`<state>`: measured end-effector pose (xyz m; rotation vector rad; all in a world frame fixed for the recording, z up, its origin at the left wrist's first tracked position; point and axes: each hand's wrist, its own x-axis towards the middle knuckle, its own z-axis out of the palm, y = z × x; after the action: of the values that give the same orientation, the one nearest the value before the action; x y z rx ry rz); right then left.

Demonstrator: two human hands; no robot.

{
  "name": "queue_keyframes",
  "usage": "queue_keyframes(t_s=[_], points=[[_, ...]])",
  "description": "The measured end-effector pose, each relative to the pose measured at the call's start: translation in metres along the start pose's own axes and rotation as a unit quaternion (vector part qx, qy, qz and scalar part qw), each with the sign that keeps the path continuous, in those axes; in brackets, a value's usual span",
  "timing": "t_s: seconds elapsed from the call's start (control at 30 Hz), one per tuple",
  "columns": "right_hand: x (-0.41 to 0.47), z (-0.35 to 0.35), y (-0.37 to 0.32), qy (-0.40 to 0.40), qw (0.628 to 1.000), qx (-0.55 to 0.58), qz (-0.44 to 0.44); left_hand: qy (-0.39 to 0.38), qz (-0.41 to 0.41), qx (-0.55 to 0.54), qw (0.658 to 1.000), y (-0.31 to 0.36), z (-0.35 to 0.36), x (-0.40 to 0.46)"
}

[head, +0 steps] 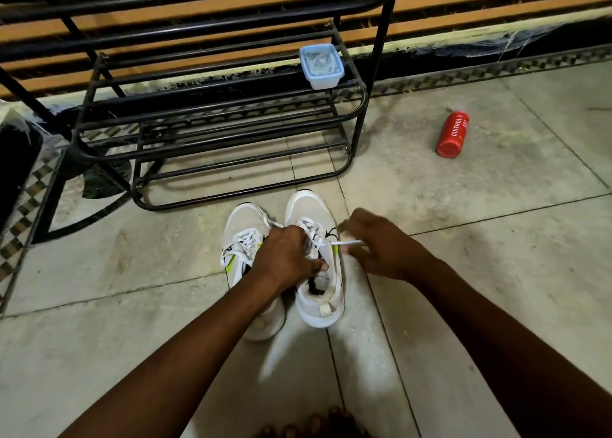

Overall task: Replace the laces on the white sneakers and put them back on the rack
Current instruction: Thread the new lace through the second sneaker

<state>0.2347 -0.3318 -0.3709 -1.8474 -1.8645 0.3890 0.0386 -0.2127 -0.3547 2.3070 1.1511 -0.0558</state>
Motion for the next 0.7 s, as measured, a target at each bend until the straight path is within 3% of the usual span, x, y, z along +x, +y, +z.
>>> queue_keyframes(t_s=[0.03,0.07,0.13,0.23,0.3,0.37,0.4,0.43,0.5,0.6,0.63,0.7], points=[[0.0,0.002,0.005,-0.067,0.995,-0.068,-0.024,-0.001,0.0,0.001,1.0,0.0,0.0,0.0],[0.003,0.003,0.005,-0.075,0.991,-0.109,-0.029,-0.001,0.002,0.002,1.0,0.0,0.0,0.0],[0.005,0.0,-0.004,0.034,0.995,-0.088,-0.011,0.005,0.008,0.004,1.0,0.0,-0.001,-0.001],[0.005,-0.011,-0.039,0.233,0.965,0.094,0.079,0.013,0.019,0.011,1.0,0.0,-0.001,-0.001],[0.007,-0.011,-0.055,0.265,0.886,0.348,0.154,0.017,0.022,0.019,0.999,0.001,-0.002,-0.001],[0.007,-0.001,-0.066,0.248,0.761,0.565,0.201,0.019,0.022,0.024,0.999,0.001,-0.003,-0.002],[0.005,0.002,-0.066,0.239,0.716,0.617,0.223,0.019,0.022,0.024,0.999,0.001,-0.004,-0.001],[0.003,0.005,-0.063,0.234,0.704,0.627,0.238,0.018,0.022,0.025,0.999,0.001,-0.003,-0.001],[0.0,0.007,-0.051,0.236,0.766,0.556,0.219,0.017,0.025,0.027,0.999,0.0,-0.001,-0.002],[0.001,0.0,-0.027,0.223,0.93,0.272,0.109,0.014,0.016,0.021,1.0,0.0,0.002,-0.002],[0.002,-0.003,-0.021,0.172,0.971,0.151,0.064,0.015,0.014,0.02,1.0,-0.001,0.002,-0.002],[0.002,-0.005,-0.017,-0.002,1.0,-0.014,0.02,0.014,0.014,0.02,1.0,-0.003,0.002,-0.001]])
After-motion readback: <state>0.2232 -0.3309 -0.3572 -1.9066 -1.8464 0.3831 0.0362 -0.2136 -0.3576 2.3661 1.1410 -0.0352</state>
